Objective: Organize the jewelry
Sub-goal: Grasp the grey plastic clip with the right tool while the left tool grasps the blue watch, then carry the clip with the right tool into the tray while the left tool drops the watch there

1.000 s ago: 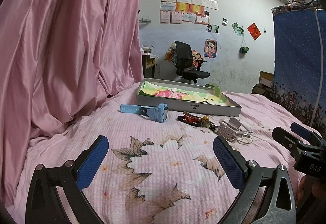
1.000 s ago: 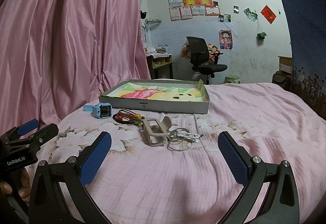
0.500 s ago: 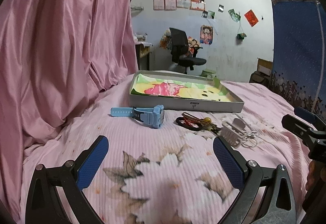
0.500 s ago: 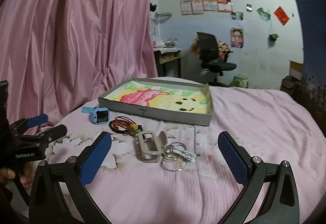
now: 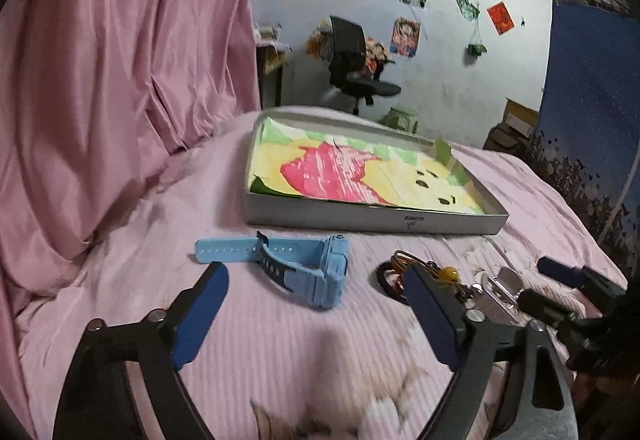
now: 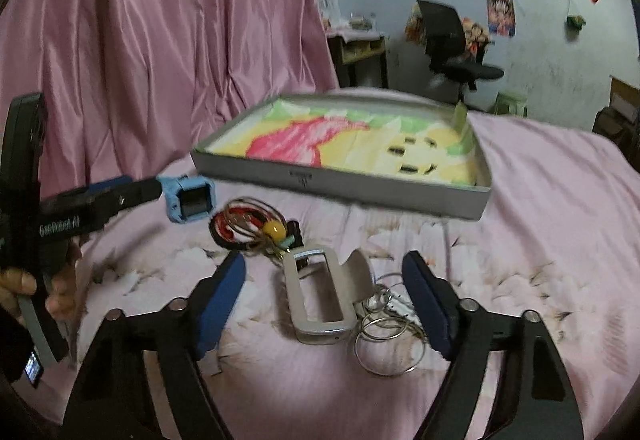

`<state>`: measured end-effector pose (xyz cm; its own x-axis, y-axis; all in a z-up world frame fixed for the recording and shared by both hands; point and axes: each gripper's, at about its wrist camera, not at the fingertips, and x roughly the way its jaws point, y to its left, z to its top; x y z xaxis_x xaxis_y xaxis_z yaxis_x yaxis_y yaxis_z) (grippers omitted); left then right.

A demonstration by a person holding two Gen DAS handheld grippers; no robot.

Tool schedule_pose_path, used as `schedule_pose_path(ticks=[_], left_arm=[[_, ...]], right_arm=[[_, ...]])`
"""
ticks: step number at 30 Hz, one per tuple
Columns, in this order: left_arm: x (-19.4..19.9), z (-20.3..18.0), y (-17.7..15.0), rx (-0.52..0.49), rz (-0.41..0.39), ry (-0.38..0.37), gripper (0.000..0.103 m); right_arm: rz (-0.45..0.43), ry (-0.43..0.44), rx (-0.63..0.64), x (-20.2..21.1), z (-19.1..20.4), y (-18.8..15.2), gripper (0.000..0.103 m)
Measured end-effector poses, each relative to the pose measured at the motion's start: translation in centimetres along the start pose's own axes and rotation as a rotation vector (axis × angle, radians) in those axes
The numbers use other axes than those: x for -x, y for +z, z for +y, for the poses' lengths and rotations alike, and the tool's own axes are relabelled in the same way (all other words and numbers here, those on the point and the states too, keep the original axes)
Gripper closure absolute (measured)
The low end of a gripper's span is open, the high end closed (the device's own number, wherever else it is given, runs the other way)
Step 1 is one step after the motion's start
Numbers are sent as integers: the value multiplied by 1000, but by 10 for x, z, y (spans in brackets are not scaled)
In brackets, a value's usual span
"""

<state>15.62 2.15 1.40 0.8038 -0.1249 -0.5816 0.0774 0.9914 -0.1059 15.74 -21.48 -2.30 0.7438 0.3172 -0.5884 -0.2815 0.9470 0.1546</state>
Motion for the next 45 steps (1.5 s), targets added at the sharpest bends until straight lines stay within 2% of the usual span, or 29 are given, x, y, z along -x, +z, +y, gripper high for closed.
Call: schedule_pose_path(ticks=[7,12,14,16,22,25,33,39,45], left_arm=[[-40,2,6,-11,116,-39,37],[-51,-1,4,-44,137,-46,46],[-54,1,5,-39,144,-54,51],[-57,2,4,-35,154,-59,62],[-55,-4,3,-54,156,-73,78],[-50,-8,0,-56,141,-61,79],[-20,-19,-2,-54,66,-82,82],[-10,-23,29,-4,-21,-126,82],[-35,-29,65,-15,-26,-142,81]], right_arm=[[86,43,-39,-24,-7,-6,47],[117,67,-37,-36,-4,-8,56],[120,70,-39,-37,-4,-10,56],[121,73,-44,-36,-6,-9,56],[131,73,-39,-35,-4,-11,58],[114,83,-43,-31,-6,-12,58],[-2,102,-46,-4,-8,1,58],[-53,125,-95,-4,-29,38,58],[-73,99,-135,-36,-49,81,58]])
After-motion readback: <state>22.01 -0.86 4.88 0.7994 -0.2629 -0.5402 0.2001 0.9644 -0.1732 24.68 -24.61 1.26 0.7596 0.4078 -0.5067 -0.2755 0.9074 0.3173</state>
